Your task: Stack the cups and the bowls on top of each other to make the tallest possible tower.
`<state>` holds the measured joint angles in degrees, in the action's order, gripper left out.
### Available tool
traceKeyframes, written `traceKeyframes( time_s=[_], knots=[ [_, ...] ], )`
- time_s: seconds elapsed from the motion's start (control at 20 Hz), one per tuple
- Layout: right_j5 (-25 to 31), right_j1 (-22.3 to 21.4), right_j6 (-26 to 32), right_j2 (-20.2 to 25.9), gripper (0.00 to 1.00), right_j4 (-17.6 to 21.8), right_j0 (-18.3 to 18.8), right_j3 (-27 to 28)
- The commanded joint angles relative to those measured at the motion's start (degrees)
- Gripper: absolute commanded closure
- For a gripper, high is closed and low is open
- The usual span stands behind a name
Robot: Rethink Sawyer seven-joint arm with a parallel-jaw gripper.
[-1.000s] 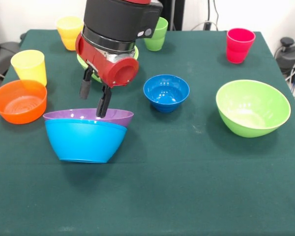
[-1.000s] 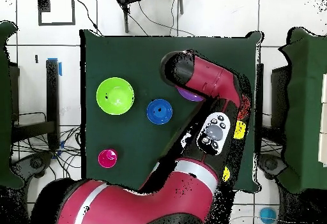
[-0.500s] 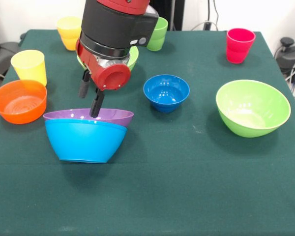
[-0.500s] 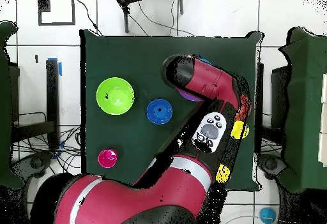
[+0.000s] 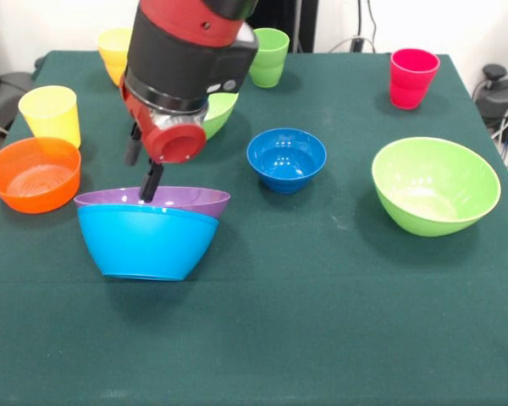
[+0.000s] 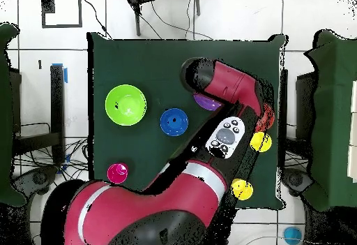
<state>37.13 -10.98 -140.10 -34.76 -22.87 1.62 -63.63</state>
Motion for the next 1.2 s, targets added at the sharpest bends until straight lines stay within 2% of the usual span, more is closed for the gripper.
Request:
traceKeyframes(
  time_s=[0.05,0.3,0.8,1.2],
  knots=[
    [6.47,6.37,-15.4,1.68,0.0,-3.27,2.05,8.35],
    [7.08,8.59,-17.79,0.82,0.0,-5.64,2.14,11.88],
    [9.6,7.95,-18.48,0.54,0.0,-8.03,1.05,13.17],
    [9.2,9.56,-18.25,0.15,0.0,-9.26,1.74,15.27]
  ],
)
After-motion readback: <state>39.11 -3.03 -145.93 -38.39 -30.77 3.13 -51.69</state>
